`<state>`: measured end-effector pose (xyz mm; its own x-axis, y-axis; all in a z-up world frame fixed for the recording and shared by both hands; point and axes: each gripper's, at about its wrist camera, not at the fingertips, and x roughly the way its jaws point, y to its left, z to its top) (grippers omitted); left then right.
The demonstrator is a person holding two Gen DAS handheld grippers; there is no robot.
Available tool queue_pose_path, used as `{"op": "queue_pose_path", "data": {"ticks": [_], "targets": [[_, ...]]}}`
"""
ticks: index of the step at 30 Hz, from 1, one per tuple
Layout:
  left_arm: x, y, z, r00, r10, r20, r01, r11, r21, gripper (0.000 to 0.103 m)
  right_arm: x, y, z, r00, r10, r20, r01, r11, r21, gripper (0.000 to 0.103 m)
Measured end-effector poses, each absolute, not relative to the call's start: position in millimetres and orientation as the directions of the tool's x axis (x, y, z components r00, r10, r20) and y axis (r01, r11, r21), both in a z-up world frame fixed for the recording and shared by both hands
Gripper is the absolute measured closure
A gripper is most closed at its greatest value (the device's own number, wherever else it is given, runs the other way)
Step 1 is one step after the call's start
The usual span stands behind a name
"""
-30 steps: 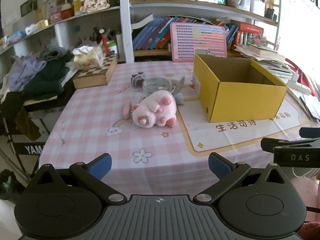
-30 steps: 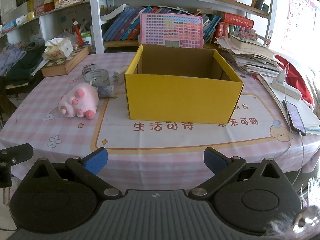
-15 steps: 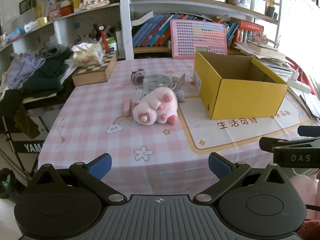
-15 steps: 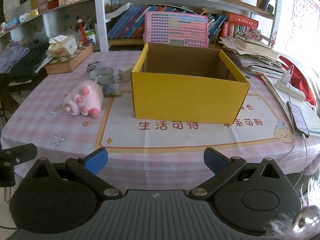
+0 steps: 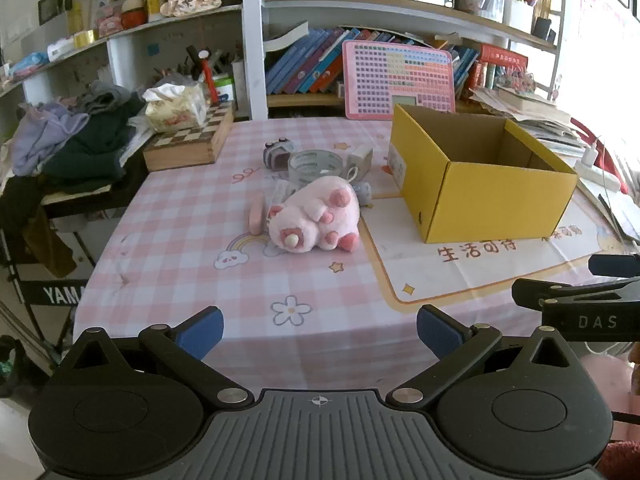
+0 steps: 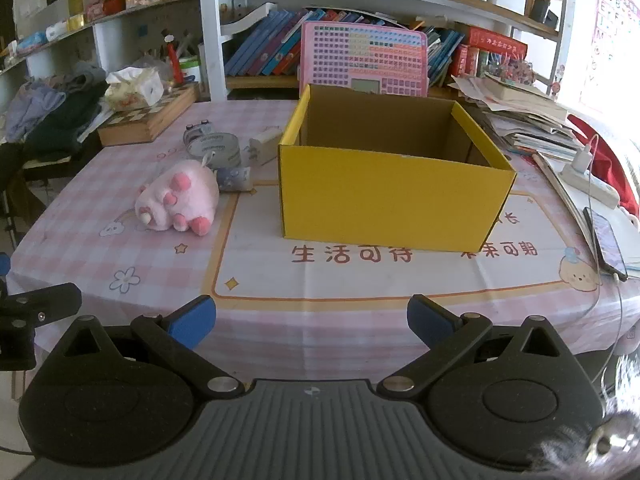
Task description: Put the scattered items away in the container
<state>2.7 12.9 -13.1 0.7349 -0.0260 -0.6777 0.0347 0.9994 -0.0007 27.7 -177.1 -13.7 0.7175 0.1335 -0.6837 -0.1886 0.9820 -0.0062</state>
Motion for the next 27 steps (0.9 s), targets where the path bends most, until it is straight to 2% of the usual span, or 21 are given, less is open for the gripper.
{"op": "queue_pose_path", "data": {"ticks": [10, 27], "targets": [[1, 21, -13, 0.749, -0.038, -0.661, 0.044, 0.999, -0.007, 0.0, 28, -168, -13, 0.715, 0.168, -0.679, -0.221, 0.975, 0.009, 0.001], [-3, 58, -13, 0.75, 0.023, -0.661, -0.039, 0.999, -0.009, 0.0, 35, -129, -13, 0.694, 0.255, -0.673, -0.333, 0.943, 0.014, 0.002]]}}
